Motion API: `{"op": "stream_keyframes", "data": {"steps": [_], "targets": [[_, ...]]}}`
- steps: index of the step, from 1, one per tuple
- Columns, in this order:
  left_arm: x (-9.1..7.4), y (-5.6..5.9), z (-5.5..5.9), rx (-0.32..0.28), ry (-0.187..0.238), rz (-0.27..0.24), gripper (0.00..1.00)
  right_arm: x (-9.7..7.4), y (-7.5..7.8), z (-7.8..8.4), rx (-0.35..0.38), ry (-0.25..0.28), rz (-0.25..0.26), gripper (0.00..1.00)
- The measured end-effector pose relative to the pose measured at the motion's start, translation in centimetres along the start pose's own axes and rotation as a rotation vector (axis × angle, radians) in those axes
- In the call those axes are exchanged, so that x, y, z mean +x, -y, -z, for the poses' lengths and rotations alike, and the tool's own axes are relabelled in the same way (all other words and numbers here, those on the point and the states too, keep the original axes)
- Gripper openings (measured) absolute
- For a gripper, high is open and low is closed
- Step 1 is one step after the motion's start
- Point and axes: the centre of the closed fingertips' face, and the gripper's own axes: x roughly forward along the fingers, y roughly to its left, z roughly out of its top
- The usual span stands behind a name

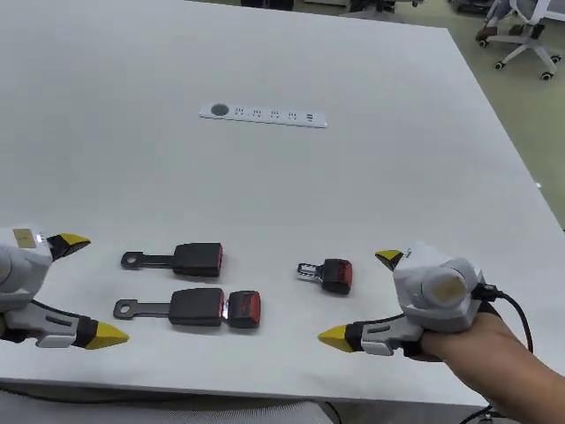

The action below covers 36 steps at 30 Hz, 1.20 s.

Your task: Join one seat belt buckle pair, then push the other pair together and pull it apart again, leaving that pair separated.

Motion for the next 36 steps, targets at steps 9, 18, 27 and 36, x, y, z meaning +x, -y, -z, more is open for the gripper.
{"op": "stream_keyframes", "data": {"steps": [9,18,27,36], "targets": [[-0.7,0.5,1.6,-0.057,0.010,-0.021,1.00,-0.5,-1.3,0.3,0.087,0.025,0.028,0.99],[-1.2,0.2,0.6,-0.069,0.045,-0.063,1.00,0.5,-3.0,-0.8,0.182,0.086,0.044,0.99],[-0.9,0.6,1.5,-0.044,0.020,-0.045,1.00,0.1,-2.6,-1.2,0.189,0.099,0.051,0.99],[-2.2,0.9,0.1,-0.062,0.086,-0.024,1.00,-1.8,-2.4,-1.3,0.119,0.074,0.059,0.99]]}}
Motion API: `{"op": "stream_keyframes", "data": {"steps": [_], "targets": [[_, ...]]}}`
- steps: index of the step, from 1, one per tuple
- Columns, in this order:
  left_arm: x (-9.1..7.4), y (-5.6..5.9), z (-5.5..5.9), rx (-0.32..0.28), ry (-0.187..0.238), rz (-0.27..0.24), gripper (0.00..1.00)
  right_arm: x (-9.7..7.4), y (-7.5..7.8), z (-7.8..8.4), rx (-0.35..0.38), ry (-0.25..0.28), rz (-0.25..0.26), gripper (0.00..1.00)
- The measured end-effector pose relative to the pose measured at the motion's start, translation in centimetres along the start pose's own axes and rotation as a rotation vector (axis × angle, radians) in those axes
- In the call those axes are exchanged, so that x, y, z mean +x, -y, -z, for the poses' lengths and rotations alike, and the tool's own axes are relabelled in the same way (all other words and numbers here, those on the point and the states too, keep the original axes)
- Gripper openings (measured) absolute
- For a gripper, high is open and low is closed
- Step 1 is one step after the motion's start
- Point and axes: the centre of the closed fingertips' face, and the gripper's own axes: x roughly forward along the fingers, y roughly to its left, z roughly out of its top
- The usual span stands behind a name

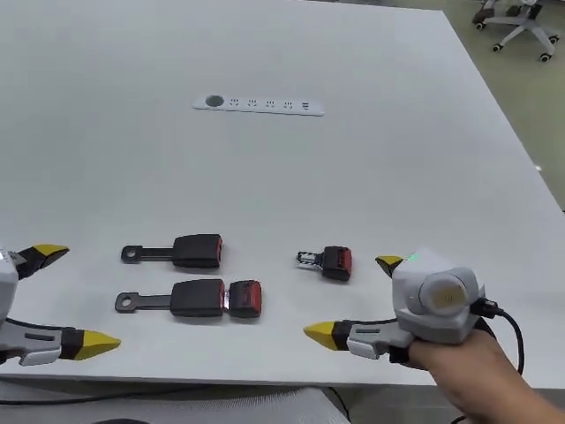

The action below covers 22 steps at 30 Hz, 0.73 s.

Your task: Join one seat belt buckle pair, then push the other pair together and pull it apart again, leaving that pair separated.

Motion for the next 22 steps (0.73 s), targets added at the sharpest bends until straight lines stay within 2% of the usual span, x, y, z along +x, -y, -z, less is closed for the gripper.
{"op": "stream_keyframes", "data": {"steps": [3,5,7,10,11,13,16,17,20,21,22], "targets": [[-0.4,-0.3,0.7,0.011,-0.031,-0.013,1.00,-0.6,0.1,0.1,-0.015,-0.007,-0.003,0.99],[-0.5,-0.3,0.6,-0.001,-0.026,-0.010,1.00,-0.8,0.2,0.3,-0.025,-0.009,-0.004,0.99],[-0.7,0.8,-0.4,-0.001,-0.020,-0.010,1.00,-1.0,0.0,0.3,-0.027,-0.014,-0.012,0.99],[-0.6,0.0,0.5,-0.005,-0.019,-0.012,1.00,-1.3,-0.7,1.0,-0.063,-0.057,-0.040,0.99],[-0.6,-0.2,0.6,-0.002,-0.019,-0.013,1.00,-1.3,-0.6,1.0,-0.062,-0.055,-0.038,0.99],[-0.6,0.3,0.2,0.000,-0.019,-0.020,1.00,-1.5,-0.5,0.8,-0.064,-0.048,-0.042,0.99],[-0.3,-0.5,1.2,-0.006,-0.037,-0.027,1.00,-1.8,-0.2,0.6,-0.074,-0.050,-0.038,0.99],[-0.1,-0.9,1.8,0.012,-0.039,-0.024,0.99,-1.8,-0.1,0.5,-0.075,-0.050,-0.041,0.99],[0.0,1.2,0.7,0.039,-0.041,0.003,0.96,-1.6,-0.3,0.4,-0.083,-0.049,-0.056,0.99],[0.1,1.6,0.8,0.047,-0.050,0.011,0.96,-1.6,-0.4,0.3,-0.085,-0.049,-0.060,0.99],[0.3,1.2,1.9,0.064,-0.076,0.016,0.97,-1.7,-0.5,0.1,-0.087,-0.047,-0.060,0.99]]}}
